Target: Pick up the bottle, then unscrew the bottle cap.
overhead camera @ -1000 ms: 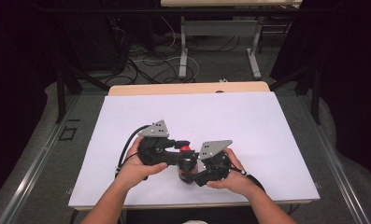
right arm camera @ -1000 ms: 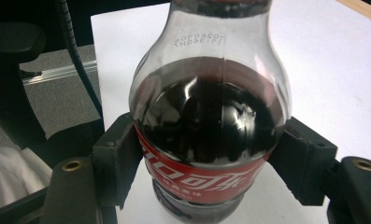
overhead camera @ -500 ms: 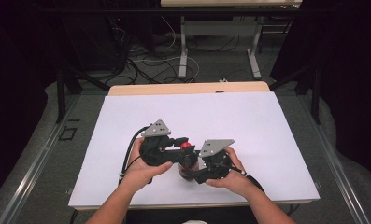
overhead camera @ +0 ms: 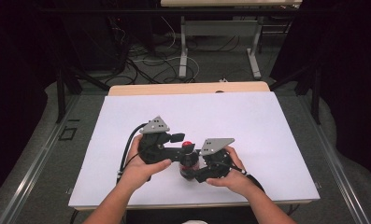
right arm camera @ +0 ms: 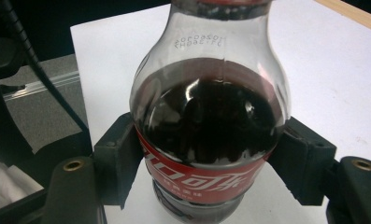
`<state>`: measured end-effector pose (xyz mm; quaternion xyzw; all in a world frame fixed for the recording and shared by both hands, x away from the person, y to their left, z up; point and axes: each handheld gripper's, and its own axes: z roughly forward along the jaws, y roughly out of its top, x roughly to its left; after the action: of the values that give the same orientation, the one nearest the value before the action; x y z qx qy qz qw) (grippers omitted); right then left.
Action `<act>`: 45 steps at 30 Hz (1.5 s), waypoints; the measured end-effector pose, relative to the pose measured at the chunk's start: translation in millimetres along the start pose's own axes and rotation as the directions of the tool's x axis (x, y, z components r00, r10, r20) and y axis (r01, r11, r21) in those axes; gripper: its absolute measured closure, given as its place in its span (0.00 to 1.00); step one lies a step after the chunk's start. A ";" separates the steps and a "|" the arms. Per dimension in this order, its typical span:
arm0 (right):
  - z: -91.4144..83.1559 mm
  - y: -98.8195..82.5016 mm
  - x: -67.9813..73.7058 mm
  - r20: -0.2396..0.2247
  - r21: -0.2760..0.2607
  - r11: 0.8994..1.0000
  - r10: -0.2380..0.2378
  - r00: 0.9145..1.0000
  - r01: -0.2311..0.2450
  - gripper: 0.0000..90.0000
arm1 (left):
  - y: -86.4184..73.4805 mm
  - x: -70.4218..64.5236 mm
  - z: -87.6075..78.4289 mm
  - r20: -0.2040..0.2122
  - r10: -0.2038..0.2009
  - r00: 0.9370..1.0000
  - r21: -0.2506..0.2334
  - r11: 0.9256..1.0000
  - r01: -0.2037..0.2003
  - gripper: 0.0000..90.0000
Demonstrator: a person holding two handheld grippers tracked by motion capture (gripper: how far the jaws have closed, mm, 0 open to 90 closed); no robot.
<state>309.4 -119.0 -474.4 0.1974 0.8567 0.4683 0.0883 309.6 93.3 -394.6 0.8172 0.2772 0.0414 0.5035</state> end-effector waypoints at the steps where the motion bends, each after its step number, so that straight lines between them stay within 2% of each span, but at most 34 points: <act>1: -0.1 0.1 0.0 -0.006 -0.001 1.000 -0.003 1.000 0.003 0.34 | 0.2 2.4 -1.1 0.034 0.009 0.999 0.016 1.000 -0.010 0.52; 2: -0.1 0.2 0.3 -0.014 -0.002 1.000 -0.004 1.000 0.004 0.34 | -0.3 4.0 -1.1 0.063 0.006 0.998 0.021 1.000 -0.008 0.52; 3: -0.2 0.3 0.7 -0.022 -0.005 1.000 -0.006 1.000 0.006 0.34 | -0.7 6.5 -1.1 0.077 0.026 0.997 0.023 0.999 -0.028 0.52; 6: -0.3 1.2 1.7 -0.047 -0.001 1.000 -0.019 0.999 0.019 0.34 | -2.5 9.8 1.5 0.112 0.029 0.993 0.035 0.999 -0.033 0.56; 7: 0.5 1.2 2.9 -0.039 -0.010 1.000 -0.017 0.999 0.016 0.34 | -3.1 10.6 2.5 0.108 0.032 0.994 0.036 0.999 -0.036 0.57; 9: 1.5 1.1 2.7 -0.043 -0.007 1.000 -0.024 0.999 0.024 0.34 | -3.6 12.3 3.6 0.133 0.034 0.991 0.040 0.998 -0.040 0.64; 11: 2.2 0.4 2.9 -0.049 -0.001 1.000 -0.014 0.999 0.014 0.34 | -3.6 10.6 3.6 0.120 0.060 0.991 0.043 0.997 -0.066 0.66; 15: 2.1 0.3 1.9 -0.036 -0.003 1.000 -0.013 0.999 0.013 0.34 | -3.5 4.3 4.3 0.077 0.068 0.995 0.026 0.997 -0.070 0.68; 17: 0.6 1.3 2.4 -0.039 0.003 1.000 0.001 0.999 -0.001 0.34 | -2.8 0.8 4.5 0.048 0.054 0.997 0.016 0.998 -0.055 0.68; 20: 0.4 2.4 1.5 -0.018 -0.015 1.000 0.017 1.000 -0.017 0.34 | -0.6 -7.4 4.9 -0.034 0.033 0.999 0.014 0.999 -0.032 0.68; 22: 0.2 3.2 0.7 -0.001 -0.019 1.000 0.020 1.000 -0.020 0.34 | -0.4 -14.9 6.9 -0.104 0.011 0.995 -0.006 1.000 -0.011 0.68; 24: -0.6 4.4 -0.2 0.010 -0.009 1.000 0.026 1.000 -0.026 0.34 | -0.5 -22.5 9.3 -0.167 -0.019 0.986 -0.020 1.000 0.015 0.68; 26: 0.3 4.4 -0.4 0.028 -0.018 1.000 0.025 0.999 -0.024 0.34 | 0.0 -26.2 10.7 -0.204 -0.029 0.978 -0.018 1.000 0.025 0.68; 27: 0.5 4.4 -0.3 0.030 -0.016 1.000 0.027 0.999 -0.027 0.34 | 0.2 -26.4 11.6 -0.208 -0.028 0.978 -0.015 1.000 0.025 0.68; 29: 0.3 4.1 -1.7 0.020 -0.001 1.000 0.023 1.000 -0.023 0.34 | 0.9 -24.1 11.5 -0.193 -0.028 0.981 -0.011 1.000 0.026 0.67; 31: 1.0 3.5 -2.0 0.016 -0.017 1.000 0.027 1.000 -0.026 0.34 | 1.5 -18.6 10.3 -0.149 -0.013 0.989 -0.001 1.000 0.013 0.67; 33: 0.1 3.2 -2.4 0.021 -0.013 1.000 0.026 0.999 -0.026 0.34 | 2.3 -12.3 7.8 -0.087 -0.031 0.996 0.006 0.999 0.032 0.62; 38: -0.4 2.7 -3.6 0.002 0.001 1.000 0.013 1.000 -0.013 0.34 | 5.1 -0.2 -1.9 0.014 -0.024 1.000 0.011 1.000 0.024 0.57; 39: 0.4 2.7 -3.0 -0.008 -0.004 1.000 0.015 1.000 -0.016 0.34 | 5.7 3.1 -3.0 0.051 -0.003 0.999 0.015 1.000 0.002 0.56; 41: 0.8 2.9 -1.9 -0.023 -0.007 1.000 0.013 1.000 -0.013 0.34 | 6.3 10.3 -3.5 0.116 0.033 0.993 0.035 0.999 -0.037 0.52; 43: 1.4 2.7 -1.1 -0.039 -0.010 1.000 0.014 0.999 -0.014 0.34 | 6.4 15.5 -4.3 0.169 0.072 0.983 0.039 0.996 -0.080 0.53; 45: 1.2 2.7 -0.2 -0.061 -0.002 1.000 0.010 0.998 -0.010 0.34 | 6.7 18.1 -3.8 0.207 0.095 0.974 0.039 0.994 -0.105 0.55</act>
<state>310.7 -116.9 -472.8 0.1874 0.8575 0.4754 0.0601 326.3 103.0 -390.9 0.8424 0.1831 -0.0248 0.5061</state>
